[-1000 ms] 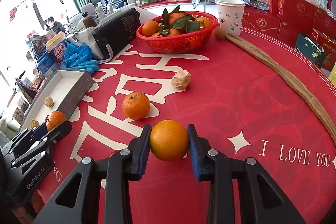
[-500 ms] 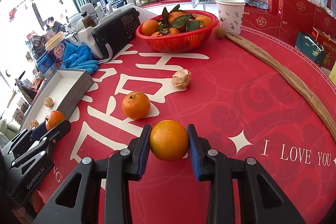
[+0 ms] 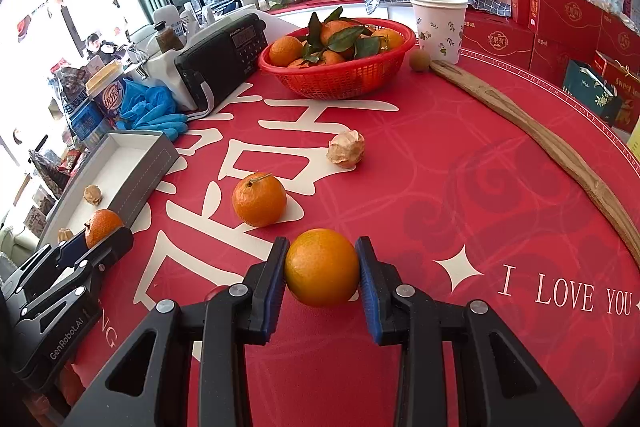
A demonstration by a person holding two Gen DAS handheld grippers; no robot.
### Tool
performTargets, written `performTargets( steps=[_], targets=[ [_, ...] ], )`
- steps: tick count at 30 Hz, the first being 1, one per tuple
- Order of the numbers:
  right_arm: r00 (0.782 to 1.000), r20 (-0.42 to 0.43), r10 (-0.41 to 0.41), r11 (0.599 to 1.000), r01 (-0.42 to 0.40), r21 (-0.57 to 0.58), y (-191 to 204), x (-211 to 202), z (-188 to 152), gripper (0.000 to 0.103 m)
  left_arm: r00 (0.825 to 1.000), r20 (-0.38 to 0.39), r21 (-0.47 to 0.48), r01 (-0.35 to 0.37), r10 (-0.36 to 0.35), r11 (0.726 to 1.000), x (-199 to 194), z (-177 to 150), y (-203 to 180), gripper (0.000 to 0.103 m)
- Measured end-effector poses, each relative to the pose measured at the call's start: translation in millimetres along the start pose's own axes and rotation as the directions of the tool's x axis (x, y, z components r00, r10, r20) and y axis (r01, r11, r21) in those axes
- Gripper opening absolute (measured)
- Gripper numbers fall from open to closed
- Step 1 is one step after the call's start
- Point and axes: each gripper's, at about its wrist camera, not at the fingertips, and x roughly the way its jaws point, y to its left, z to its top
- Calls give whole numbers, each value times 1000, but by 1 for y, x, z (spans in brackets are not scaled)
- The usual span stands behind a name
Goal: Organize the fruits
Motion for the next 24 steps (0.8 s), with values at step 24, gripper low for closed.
performTargets(
  steps=[24],
  targets=[
    [997, 57, 48, 999, -47, -23, 21, -18, 8, 35, 997, 72, -76, -23, 29, 997, -23, 7, 30, 41]
  ],
)
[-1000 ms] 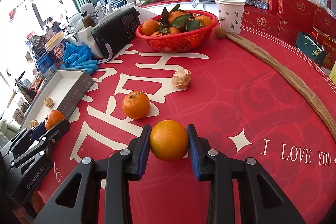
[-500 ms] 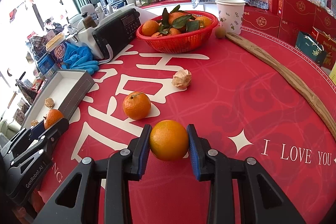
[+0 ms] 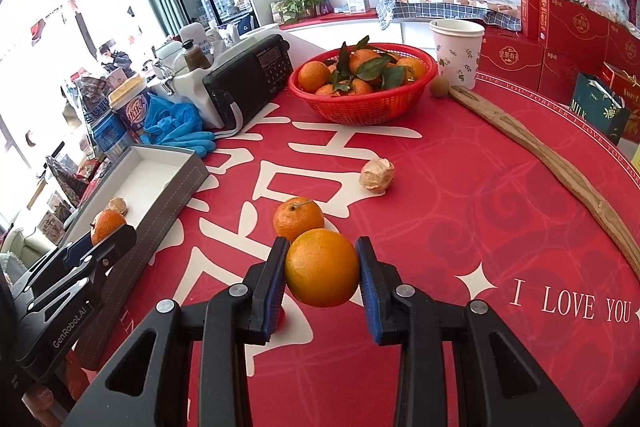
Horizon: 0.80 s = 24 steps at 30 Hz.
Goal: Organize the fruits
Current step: 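Carry both oranges into the white tray while opening both tools to release them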
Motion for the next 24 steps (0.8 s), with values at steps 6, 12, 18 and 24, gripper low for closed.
performTargets(
  steps=[6, 12, 18, 24],
  targets=[
    [1000, 4, 25, 999, -25, -44, 29, 1, 0, 35, 1000, 6, -48, -20, 21, 999, -5, 3, 22, 41],
    [998, -17, 60, 995, -61, -75, 59, 10, 4, 35, 999, 6, -103, -48, 49, 994, -9, 4, 48, 41],
    [995, -32, 97, 989, -100, -109, 91, 17, 9, 35, 995, -7, -169, -98, 98, 981, -10, 3, 77, 41],
    [988, -64, 140, 980, -148, -136, 121, 28, 11, 35, 990, -46, -230, -140, 133, 963, -5, -3, 102, 41]
  ],
)
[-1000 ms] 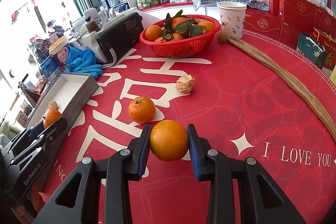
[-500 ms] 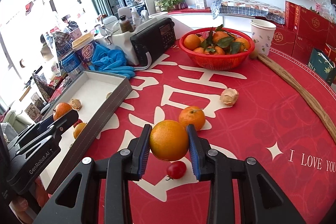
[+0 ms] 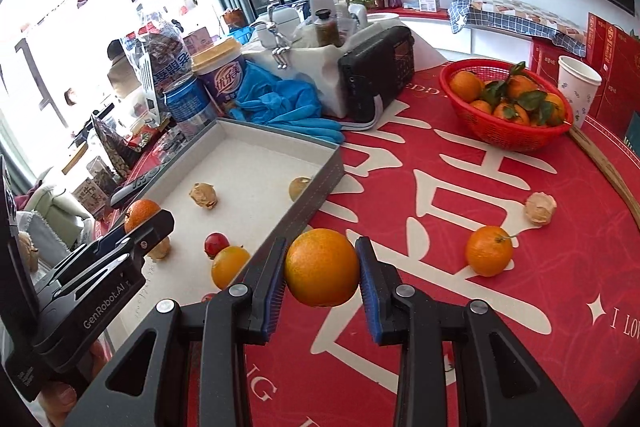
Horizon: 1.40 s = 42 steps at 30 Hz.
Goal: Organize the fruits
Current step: 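Carry both oranges into the white tray while opening both tools to release them, then move both open tools back over the table toward the last tomato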
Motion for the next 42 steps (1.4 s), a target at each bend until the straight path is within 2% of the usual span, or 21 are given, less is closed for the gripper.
performTargets(
  steps=[9, 18, 19, 20, 21, 22, 25, 27, 29, 30, 31, 32, 33, 37, 42],
  targets=[
    [996, -35, 84, 996, -85, -36, 40, 28, 11, 35, 997, -64, -36, -44, 41, 998, 17, -4, 16, 41],
    [981, -102, 167, 986, -167, 10, 49, 66, 21, 36, 994, -65, -30, -88, 85, 996, 17, -3, 20, 43],
    [980, -113, 166, 986, -165, 20, 48, 69, 21, 47, 993, -66, -21, -95, 93, 995, 18, -3, 20, 47],
    [976, -104, 190, 982, -189, 25, 48, 69, 21, 50, 993, -65, -17, -102, 101, 995, 18, -3, 20, 51],
    [975, -99, 198, 980, -197, 23, 49, 68, 20, 63, 992, -61, -17, -111, 110, 994, 17, -3, 21, 52],
    [976, -96, 194, 981, -194, 14, 51, 66, 20, 66, 991, -59, -12, -122, 121, 993, 17, -4, 22, 53],
    [984, -100, 145, 988, -149, -38, 60, 62, 16, 66, 988, -77, -7, -134, 133, 991, 21, -5, 26, 53],
    [981, -110, 159, 986, -163, -30, 61, 61, 14, 66, 989, -72, -15, -132, 130, 991, 20, -5, 28, 57],
    [979, -112, 172, 985, -174, -10, 59, 59, 15, 66, 987, -46, -5, -158, 157, 987, 16, -5, 25, 72],
    [981, -104, 166, 986, -168, -6, 58, 56, 15, 71, 986, -28, 1, -162, 162, 987, 13, -4, 23, 75],
    [982, -87, 168, 986, -169, -7, 56, 49, 17, 87, 986, -8, 8, -164, 165, 986, 9, -4, 21, 79],
    [984, -65, 164, 986, -165, -9, 55, 42, 18, 100, 986, 12, 19, -167, 167, 986, 6, -3, 17, 79],
    [988, -35, 150, 989, -150, -12, 53, 33, 19, 103, 986, 27, 34, -167, 166, 985, 3, -3, 13, 80],
    [996, 38, 85, 996, -84, -28, 43, 1, 26, 103, 993, 44, 84, -116, 113, 990, -3, -4, -3, 83],
    [998, 56, 18, 998, -21, 59, 3, -26, 18, 103, 999, 37, 139, 0, -5, 990, -12, -11, -27, 83]
  ],
)
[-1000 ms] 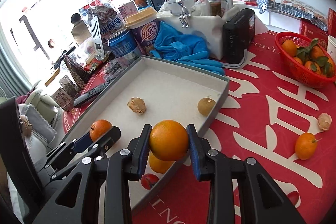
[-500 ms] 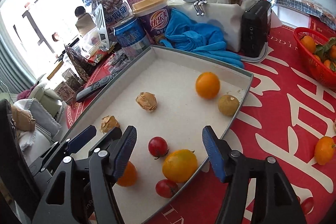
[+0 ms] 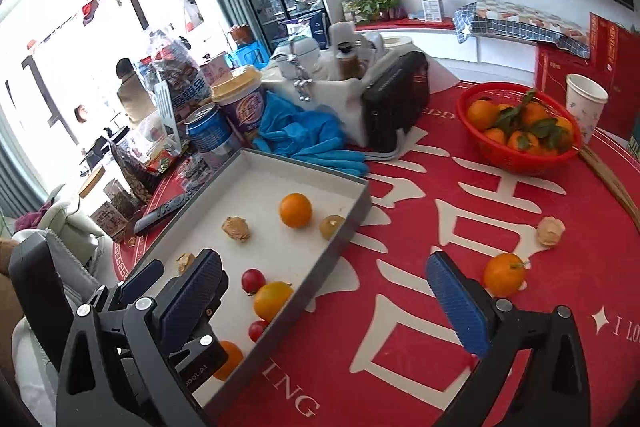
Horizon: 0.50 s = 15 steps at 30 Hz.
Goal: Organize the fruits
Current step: 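Move both open tools back over the table toward the last tomato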
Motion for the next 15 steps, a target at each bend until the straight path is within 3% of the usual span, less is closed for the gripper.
performTargets(
  steps=[6, 11, 15],
  targets=[
    [983, -26, -182, 976, 184, 120, -78, -28, -19, 103, 991, 1, 79, 130, -131, 988, -12, -6, -40, 84],
    [928, -125, -352, 912, 370, 180, -144, -36, -45, 103, 983, -47, 197, 185, -179, 963, -7, -19, -81, 85],
    [896, -185, -403, 878, 436, 199, -179, -34, -64, 103, 968, -125, 256, 244, -219, 935, 2, -32, -108, 85]
  ],
)
